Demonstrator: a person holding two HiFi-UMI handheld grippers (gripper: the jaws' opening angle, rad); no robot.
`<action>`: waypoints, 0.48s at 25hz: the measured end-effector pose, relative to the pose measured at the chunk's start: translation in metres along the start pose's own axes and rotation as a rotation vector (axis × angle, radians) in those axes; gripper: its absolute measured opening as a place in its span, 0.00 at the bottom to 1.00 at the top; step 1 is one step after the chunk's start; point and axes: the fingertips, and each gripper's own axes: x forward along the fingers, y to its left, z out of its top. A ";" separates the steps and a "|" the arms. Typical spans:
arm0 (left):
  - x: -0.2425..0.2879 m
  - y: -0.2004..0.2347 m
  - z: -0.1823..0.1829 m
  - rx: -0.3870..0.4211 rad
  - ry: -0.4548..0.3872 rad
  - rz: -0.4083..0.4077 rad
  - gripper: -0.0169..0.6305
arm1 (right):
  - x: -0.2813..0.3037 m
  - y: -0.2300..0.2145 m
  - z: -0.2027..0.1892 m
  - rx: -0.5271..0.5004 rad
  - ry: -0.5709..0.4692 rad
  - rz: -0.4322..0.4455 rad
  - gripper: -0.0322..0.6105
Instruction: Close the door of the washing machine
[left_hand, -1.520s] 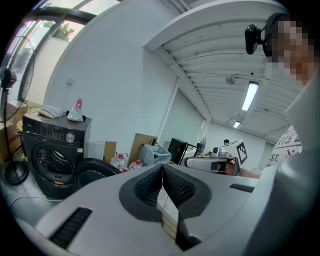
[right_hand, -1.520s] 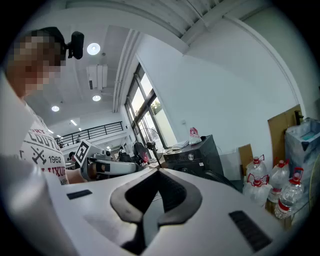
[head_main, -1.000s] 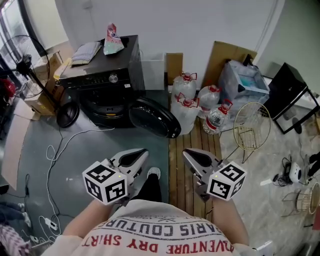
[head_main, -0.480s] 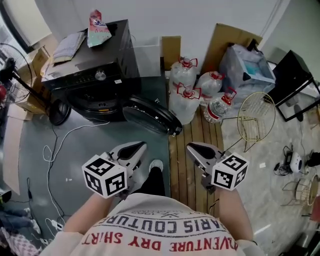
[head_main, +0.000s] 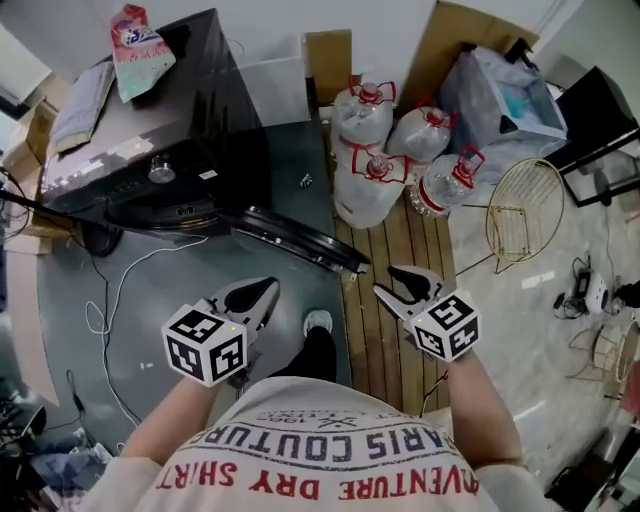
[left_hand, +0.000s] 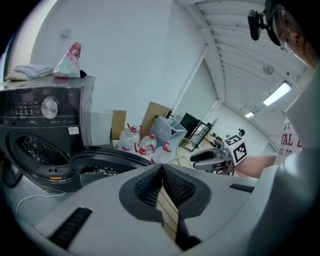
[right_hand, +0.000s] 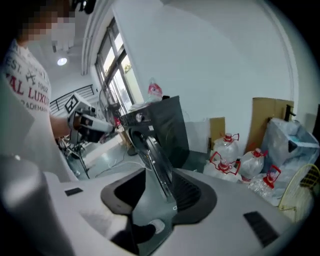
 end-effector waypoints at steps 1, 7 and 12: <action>0.006 0.007 0.001 -0.006 0.012 0.001 0.07 | 0.010 -0.004 -0.006 -0.028 0.040 0.007 0.32; 0.035 0.044 0.001 -0.027 0.079 0.006 0.07 | 0.068 -0.028 -0.035 -0.151 0.206 0.063 0.39; 0.044 0.069 -0.005 -0.053 0.116 0.028 0.07 | 0.102 -0.042 -0.056 -0.310 0.347 0.097 0.42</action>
